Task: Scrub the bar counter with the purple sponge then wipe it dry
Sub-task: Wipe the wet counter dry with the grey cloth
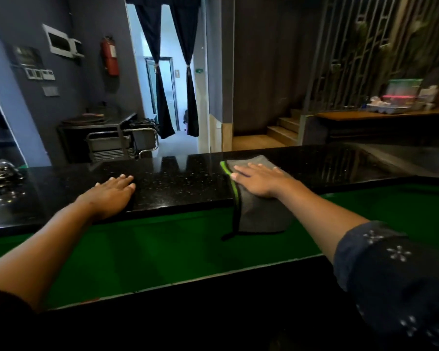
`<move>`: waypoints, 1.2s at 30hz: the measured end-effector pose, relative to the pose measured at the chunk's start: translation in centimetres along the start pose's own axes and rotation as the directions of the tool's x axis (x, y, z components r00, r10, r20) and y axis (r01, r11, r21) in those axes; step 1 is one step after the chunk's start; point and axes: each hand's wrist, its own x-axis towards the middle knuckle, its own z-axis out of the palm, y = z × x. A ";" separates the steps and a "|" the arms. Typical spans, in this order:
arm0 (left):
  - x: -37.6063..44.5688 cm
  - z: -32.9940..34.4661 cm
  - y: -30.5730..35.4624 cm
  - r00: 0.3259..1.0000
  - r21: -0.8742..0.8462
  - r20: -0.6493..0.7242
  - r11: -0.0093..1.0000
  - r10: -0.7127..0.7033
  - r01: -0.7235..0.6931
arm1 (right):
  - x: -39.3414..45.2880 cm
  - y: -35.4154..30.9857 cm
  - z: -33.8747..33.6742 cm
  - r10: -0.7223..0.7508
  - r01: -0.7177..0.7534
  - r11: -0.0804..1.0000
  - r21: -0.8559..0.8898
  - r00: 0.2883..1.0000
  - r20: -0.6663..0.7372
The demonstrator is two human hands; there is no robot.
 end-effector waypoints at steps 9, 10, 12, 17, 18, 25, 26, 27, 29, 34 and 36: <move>-1.7 0.1 9.8 0.998 -0.098 -0.050 0.994 0.033 -0.038 | -2.4 5.6 -2.0 0.209 -0.209 0.978 -0.018 0.978 -0.003; -1.6 0.6 12.3 0.993 -0.094 -0.042 0.989 0.110 -0.114 | -3.1 5.6 -2.0 0.190 -0.190 0.982 -0.010 0.982 0.000; -1.3 1.5 17.2 0.972 -0.093 -0.024 0.968 0.232 -0.233 | -4.4 6.0 -1.8 0.141 -0.141 0.990 -0.004 0.990 0.000; 0.2 2.7 26.6 0.946 -0.168 -0.010 0.932 0.325 -0.322 | -5.6 7.3 -1.2 0.083 -0.083 0.996 -0.025 0.997 -0.005; 0.6 3.0 28.0 0.943 -0.194 -0.006 0.924 0.334 -0.328 | -5.3 7.6 -1.4 0.086 -0.086 0.996 -0.018 0.996 0.000; 3.7 5.3 29.4 0.970 -0.114 -0.044 0.963 0.240 -0.244 | -0.6 10.0 -2.7 0.056 -0.057 0.998 0.029 0.998 0.030; 3.9 5.4 29.2 0.964 -0.057 -0.010 0.962 0.266 -0.266 | -0.1 10.4 -2.7 0.052 -0.053 0.998 0.027 0.998 0.039; 4.0 5.5 29.1 0.957 -0.002 0.019 0.957 0.289 -0.289 | 0.4 10.9 -2.8 0.039 -0.040 0.999 0.024 0.998 0.042; 4.2 5.5 29.1 0.949 0.046 0.040 0.948 0.312 -0.314 | 1.0 12.6 -3.1 0.010 -0.010 1.000 0.022 0.999 0.036; 3.8 5.6 29.3 0.958 0.009 0.018 0.958 0.286 -0.286 | 1.4 21.9 -4.9 0.164 -0.164 0.986 -0.005 0.986 0.006; 3.9 5.6 29.3 0.959 -0.001 0.010 0.959 0.284 -0.284 | 1.2 25.9 -5.7 0.272 -0.272 0.962 -0.021 0.962 -0.003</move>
